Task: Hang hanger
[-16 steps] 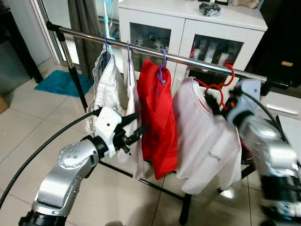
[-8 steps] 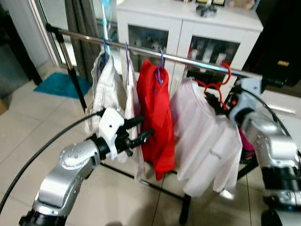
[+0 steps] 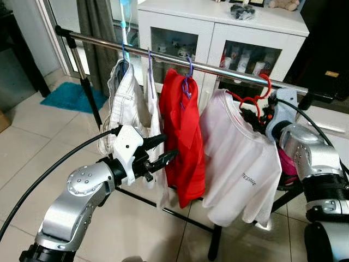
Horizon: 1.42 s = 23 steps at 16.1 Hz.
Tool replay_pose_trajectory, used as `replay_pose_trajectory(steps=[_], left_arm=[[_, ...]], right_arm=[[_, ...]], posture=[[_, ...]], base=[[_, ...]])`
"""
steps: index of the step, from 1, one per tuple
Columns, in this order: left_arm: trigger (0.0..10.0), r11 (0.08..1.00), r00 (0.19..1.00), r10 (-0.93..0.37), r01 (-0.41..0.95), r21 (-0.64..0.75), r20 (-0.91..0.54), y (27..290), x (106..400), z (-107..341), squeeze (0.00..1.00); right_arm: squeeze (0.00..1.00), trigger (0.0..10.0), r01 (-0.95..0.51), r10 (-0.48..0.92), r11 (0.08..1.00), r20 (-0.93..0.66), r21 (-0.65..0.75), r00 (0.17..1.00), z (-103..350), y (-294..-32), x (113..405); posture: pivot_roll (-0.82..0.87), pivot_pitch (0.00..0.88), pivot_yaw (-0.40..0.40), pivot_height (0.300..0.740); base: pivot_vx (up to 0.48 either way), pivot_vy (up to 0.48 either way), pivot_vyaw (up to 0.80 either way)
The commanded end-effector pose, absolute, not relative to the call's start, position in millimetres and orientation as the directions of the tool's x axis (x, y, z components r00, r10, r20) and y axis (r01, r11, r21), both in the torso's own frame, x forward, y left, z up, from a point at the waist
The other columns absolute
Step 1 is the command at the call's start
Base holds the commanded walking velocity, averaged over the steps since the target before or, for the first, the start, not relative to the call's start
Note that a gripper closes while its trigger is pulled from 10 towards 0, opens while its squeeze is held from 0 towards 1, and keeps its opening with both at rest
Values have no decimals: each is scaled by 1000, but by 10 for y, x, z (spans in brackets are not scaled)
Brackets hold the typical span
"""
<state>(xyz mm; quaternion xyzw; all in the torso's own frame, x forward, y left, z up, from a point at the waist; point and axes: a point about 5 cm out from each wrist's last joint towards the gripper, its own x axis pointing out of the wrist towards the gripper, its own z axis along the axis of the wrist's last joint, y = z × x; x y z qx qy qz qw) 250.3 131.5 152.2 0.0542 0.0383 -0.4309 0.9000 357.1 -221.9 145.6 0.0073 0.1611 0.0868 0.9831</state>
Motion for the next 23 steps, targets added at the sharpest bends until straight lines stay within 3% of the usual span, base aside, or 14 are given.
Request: replay_pose_trajectory(steps=[1,5,23], left_arm=[[10000,610,613,-780,790,66,-126,1305,2481,1527,0],[10000,602,605,-784,796,67,-139,1304,2470,1518,0],[10000,598,603,-784,798,79,-150,1302,2489,1508,0]], right_arm=[[0,0,-192,195,981,-315,39,929,1514,-2229,3607],[0,0,-213,233,972,-328,96,916,1490,-2240,3629],[0,0,-254,275,961,-333,108,902,1476,-2215,3694]], posture=[[47,0,-52,740],[48,0,-47,740],[48,0,-47,740]], base=[[0,0,0],[0,0,0],[0,0,0]])
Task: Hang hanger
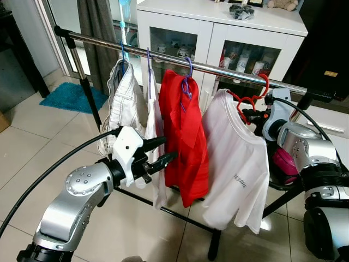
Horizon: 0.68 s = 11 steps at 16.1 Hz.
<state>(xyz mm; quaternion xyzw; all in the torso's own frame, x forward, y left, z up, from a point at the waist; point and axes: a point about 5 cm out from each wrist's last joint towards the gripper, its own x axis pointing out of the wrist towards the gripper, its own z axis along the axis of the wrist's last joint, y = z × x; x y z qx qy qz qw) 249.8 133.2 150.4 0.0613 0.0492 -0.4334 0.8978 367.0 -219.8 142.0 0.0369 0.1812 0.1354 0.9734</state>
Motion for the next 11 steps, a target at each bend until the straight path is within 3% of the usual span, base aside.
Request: replay_pose_trajectory(steps=[1,6,11], left_arm=[[10000,605,611,-778,791,84,-147,1309,2498,1510,0],[10000,630,638,-755,770,103,-153,1332,2521,1496,0],[10000,747,762,-633,647,155,-135,1430,2628,1486,0]], right_arm=[[0,0,-249,270,963,-337,105,902,1469,-2214,3693],[0,0,-231,250,968,-317,98,915,1487,-2180,3676],[0,0,-154,165,984,-141,87,976,1756,-2139,3601]], posture=[[46,0,-47,740],[44,0,-48,740],[41,0,-52,740]], base=[[0,0,0],[0,0,0],[0,0,0]])
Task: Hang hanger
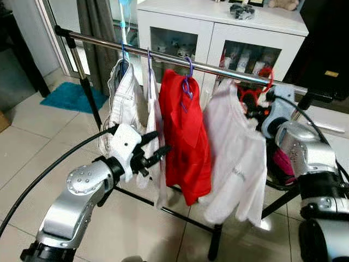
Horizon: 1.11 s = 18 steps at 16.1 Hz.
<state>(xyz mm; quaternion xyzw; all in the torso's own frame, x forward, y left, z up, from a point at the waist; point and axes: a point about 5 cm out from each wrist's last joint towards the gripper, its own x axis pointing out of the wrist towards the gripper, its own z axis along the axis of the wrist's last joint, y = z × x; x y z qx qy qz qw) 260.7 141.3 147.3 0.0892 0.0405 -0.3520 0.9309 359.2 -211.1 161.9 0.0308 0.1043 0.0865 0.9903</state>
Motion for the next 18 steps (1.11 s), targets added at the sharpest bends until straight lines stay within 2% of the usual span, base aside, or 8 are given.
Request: replay_pose_trajectory(steps=[1,3,6,9,11,18], left_arm=[[10000,775,793,-593,609,170,-136,1453,2633,1465,0],[10000,795,813,-566,582,173,-137,1471,2624,1441,0],[10000,820,835,-538,550,159,-118,1452,2601,1422,0],[10000,824,834,-538,551,131,-123,1411,2564,1383,0],[10000,827,834,-538,551,116,-127,1399,2541,1348,0],[10000,834,837,-531,544,96,-133,1389,2486,1318,0]], right_arm=[[0,0,-148,159,983,-108,104,981,1793,-2105,3550],[0,0,-144,154,983,-84,115,984,1791,-2060,3461],[0,0,-156,161,971,-8,181,987,1650,-1866,3134],[0,0,-137,153,964,-55,230,987,1401,-1701,2849],[0,0,-172,190,967,-84,190,978,1345,-1588,2805],[0,0,-253,275,954,-128,164,953,1309,-1448,2772]], posture=[[38,0,-51,740],[39,0,-53,740],[39,0,-59,740],[26,0,-51,740],[16,0,-51,740],[23,0,-73,740]], base=[[0,0,0],[0,0,0],[0,0,0],[0,0,0],[0,0,0],[0,0,0]])
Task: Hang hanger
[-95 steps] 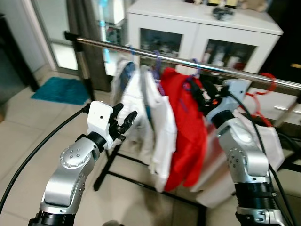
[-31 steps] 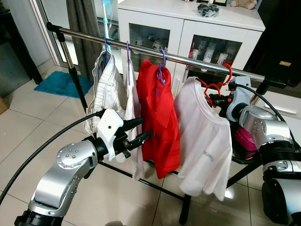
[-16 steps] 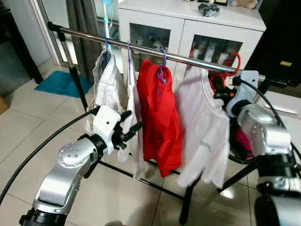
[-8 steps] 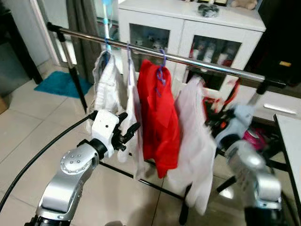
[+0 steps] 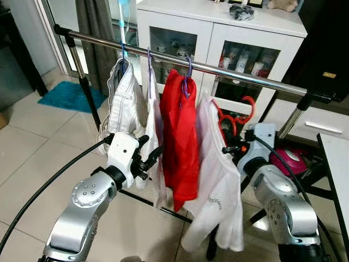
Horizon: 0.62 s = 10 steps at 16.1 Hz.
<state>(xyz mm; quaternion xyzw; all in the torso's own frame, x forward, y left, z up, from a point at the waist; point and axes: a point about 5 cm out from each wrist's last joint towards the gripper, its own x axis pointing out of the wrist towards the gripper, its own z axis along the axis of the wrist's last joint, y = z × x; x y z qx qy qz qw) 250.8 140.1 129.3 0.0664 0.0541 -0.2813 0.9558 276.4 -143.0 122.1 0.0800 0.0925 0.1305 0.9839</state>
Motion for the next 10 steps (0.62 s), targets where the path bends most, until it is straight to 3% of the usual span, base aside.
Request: replay_pose_trajectory(steps=[1,5,10], left_arm=[[10000,833,836,-532,545,94,-133,1386,2482,1317,0],[10000,831,833,-537,550,91,-135,1386,2482,1312,0],[10000,830,833,-536,550,92,-138,1393,2479,1310,0]], right_arm=[[0,0,-255,277,954,-133,160,952,1305,-1440,2776],[0,0,-252,275,955,-150,154,950,1283,-1442,2767],[0,0,-251,275,955,-158,155,948,1279,-1435,2767]], posture=[[23,0,-73,740],[19,0,-68,740],[19,0,-68,740]], base=[[0,0,0],[0,0,0],[-282,0,0]])
